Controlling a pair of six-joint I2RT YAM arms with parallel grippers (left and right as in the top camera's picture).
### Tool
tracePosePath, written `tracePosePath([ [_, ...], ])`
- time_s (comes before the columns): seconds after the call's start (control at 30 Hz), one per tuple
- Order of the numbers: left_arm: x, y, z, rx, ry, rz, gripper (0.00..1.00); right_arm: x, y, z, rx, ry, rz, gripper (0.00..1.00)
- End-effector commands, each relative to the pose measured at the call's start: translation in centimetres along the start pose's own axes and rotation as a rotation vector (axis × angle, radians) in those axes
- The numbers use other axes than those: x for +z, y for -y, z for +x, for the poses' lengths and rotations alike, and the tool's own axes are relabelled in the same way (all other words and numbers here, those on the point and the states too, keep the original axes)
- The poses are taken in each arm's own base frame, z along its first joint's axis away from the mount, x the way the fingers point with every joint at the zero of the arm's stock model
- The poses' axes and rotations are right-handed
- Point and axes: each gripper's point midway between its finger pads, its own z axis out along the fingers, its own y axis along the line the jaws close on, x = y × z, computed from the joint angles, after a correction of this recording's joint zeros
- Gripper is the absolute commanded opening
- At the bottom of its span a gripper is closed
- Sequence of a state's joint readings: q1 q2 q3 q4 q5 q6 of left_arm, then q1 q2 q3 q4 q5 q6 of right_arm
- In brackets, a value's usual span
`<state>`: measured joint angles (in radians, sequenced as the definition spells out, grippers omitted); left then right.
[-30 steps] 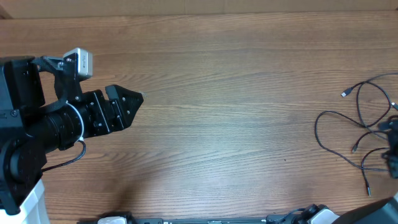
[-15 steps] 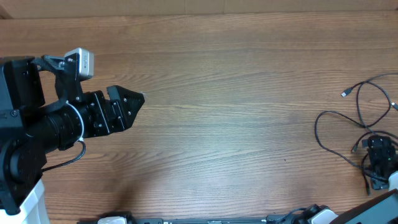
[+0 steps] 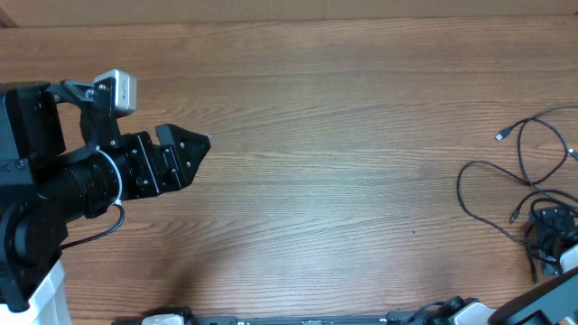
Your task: Untangle cables
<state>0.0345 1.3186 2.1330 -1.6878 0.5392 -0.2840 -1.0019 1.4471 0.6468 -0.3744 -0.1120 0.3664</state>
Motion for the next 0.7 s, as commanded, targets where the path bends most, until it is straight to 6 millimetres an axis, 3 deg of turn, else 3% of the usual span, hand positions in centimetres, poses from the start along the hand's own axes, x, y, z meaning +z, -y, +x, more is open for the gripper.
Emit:
tracePosePath([
  [0.0, 0.0, 0.1, 0.1, 0.017, -0.005, 0.009, 0.82, 0.9, 0.3, 0.1, 0.005, -0.005, 0.006, 0.58],
  [0.03, 0.0, 0.1, 0.1, 0.016, -0.005, 0.009, 0.82, 1.1, 0.3, 0.1, 0.005, -0.008, 0.005, 0.38],
  [0.07, 0.0, 0.1, 0.1, 0.016, -0.005, 0.011, 0.82, 1.4, 0.4, 0.1, 0.006, -0.010, 0.004, 0.09],
  [0.1, 0.0, 0.2, 0.1, 0.017, -0.007, 0.017, 0.82, 1.6, 0.3, 0.1, 0.006, -0.012, 0.001, 0.04],
  [0.23, 0.0, 0.9, 0.3, 0.017, -0.018, 0.056, 0.82, 2.1, -3.4, -0.8, -0.014, -0.004, -0.206, 0.04],
  [0.37, 0.0, 1.3, 0.4, 0.016, -0.025, 0.082, 0.81, 0.7, -7.1, -3.6, -0.058, 0.076, -0.377, 0.04],
  [0.53, 0.0, 1.4, 0.4, 0.009, -0.026, 0.084, 0.81, -2.2, -10.3, -9.0, -0.085, 0.200, -0.446, 0.04],
  [0.67, -0.1, 1.9, 0.6, 0.005, -0.034, 0.113, 0.81, -5.9, -13.0, -14.1, -0.118, 0.324, -0.501, 0.04],
])
